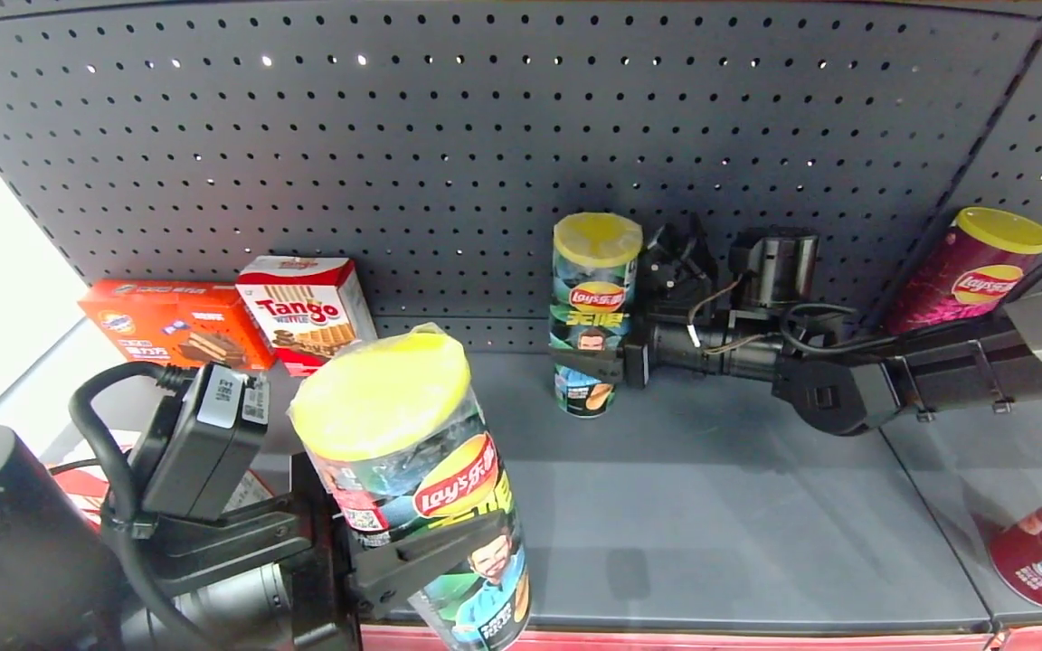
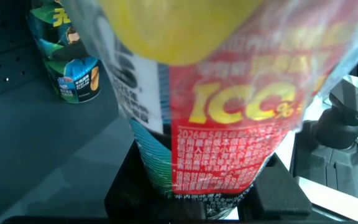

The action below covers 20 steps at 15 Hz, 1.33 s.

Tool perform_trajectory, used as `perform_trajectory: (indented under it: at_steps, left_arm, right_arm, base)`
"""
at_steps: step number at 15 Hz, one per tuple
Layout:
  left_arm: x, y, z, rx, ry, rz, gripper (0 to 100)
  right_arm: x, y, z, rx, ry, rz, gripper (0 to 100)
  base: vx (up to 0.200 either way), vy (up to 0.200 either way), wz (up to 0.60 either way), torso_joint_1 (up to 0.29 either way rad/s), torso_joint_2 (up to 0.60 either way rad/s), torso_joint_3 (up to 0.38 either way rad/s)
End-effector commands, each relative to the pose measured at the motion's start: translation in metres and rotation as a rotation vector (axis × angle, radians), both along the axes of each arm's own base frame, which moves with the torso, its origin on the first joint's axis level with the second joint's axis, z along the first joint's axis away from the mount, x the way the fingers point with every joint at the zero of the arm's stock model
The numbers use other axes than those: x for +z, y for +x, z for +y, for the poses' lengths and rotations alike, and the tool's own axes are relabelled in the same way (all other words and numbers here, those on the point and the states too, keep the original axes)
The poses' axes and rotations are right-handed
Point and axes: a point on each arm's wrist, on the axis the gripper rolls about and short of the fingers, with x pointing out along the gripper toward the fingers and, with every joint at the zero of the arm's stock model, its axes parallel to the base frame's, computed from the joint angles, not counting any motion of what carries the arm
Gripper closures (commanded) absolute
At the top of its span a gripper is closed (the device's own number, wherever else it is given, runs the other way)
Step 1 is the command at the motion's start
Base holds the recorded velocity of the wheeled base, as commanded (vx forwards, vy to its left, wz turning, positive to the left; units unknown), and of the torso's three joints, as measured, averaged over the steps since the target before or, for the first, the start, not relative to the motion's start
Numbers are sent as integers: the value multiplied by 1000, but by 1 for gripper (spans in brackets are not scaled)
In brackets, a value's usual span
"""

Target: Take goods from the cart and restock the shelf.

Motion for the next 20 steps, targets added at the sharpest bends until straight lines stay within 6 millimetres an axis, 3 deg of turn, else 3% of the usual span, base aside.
perform_trajectory:
  at_steps: [1,5,6,13,16,18,20]
  left_arm:
    - [-1,0,0,2,2,3,100]
    - [-3,-1,1,5,7,11,100]
    - [-3,-1,1,5,9,13,100]
    - [-5,-3,7,17,12,17,100]
    - [-5,-7,10,19,10,14,100]
    - [-4,-7,10,19,6,9,100]
    - [-4,-7,9,19,7,11,100]
  right_arm:
    - [-5,4,2,-1,-3,6,0]
    - [-6,3,9,21,-3,7,0]
    - [-6,0,13,16,-3,7,100]
    - [-4,-15,9,-2,-12,19,100]
    - [12,-39,0,15,2,21,100]
    - [23,-71,-9,41,23,29,100]
    - [22,-88,-12,58,44,13,100]
  base:
    - [0,0,0,0,0,0]
    - [0,0,0,0,0,0]
    - [0,0,0,0,0,0]
    - [0,0,0,0,0,0]
    - [0,0,0,0,0,0]
    - [0,0,0,0,0,0]
    - [0,0,0,0,0,0]
